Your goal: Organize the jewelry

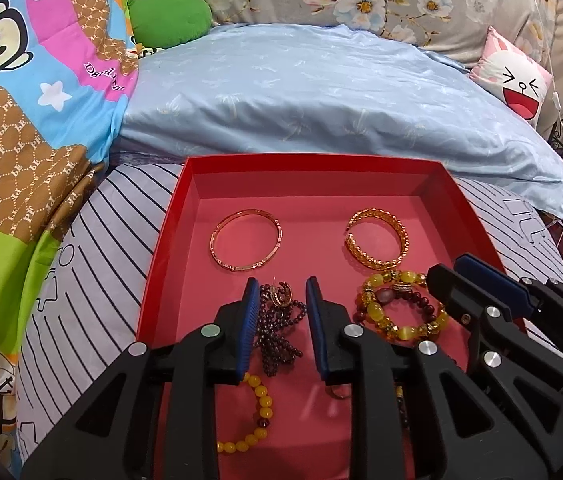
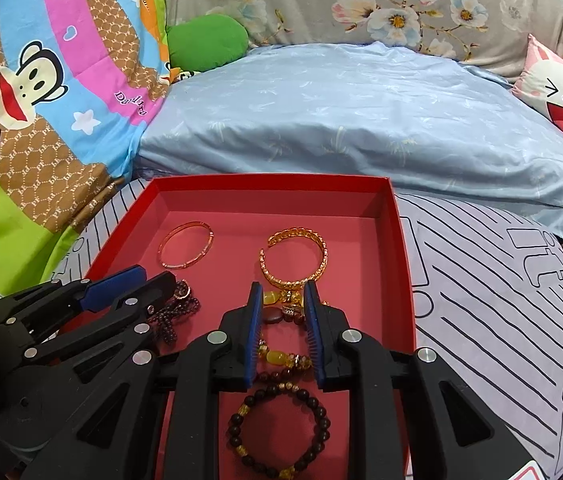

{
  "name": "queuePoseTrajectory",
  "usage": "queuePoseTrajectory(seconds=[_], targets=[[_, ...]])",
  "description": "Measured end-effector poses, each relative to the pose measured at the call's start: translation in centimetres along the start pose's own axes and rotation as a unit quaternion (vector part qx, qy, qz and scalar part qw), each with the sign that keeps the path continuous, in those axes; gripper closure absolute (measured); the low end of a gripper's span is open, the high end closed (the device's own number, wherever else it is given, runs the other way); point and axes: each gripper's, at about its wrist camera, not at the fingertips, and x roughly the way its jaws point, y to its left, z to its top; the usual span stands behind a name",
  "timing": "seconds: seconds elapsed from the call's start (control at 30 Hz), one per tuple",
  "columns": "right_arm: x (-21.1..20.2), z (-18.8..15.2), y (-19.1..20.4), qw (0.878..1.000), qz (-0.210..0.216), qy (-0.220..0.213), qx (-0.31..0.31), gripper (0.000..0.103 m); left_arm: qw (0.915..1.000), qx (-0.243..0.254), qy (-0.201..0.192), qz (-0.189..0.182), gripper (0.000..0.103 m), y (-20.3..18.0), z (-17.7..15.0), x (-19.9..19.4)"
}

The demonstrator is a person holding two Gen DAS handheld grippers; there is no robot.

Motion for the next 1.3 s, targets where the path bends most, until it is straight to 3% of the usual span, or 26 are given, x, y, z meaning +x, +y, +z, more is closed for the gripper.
queuePoseTrajectory(seconds=[0.37, 0.7, 1.3], targets=[[-4.9, -2.0, 0.1, 1.000, 0.001, -0.016, 0.007, 0.082, 0.9998, 0.011, -0.011, -0.013, 0.080, -0.9, -1.6, -4.2], [-9.1, -6.1, 0.4, 1.000, -0.001, -0.013, 0.025, 0.082, 0.9998, 0.007, -0.004, -0.018, 0.080, -1.6, -5.9, -7.8], [-10.8, -9.2, 1.2, 1.000, -0.008, -0.004, 0.018, 0.082, 1.0000, 0.004, 0.007, -0.003, 0.080, -1.8, -9.3, -9.7]])
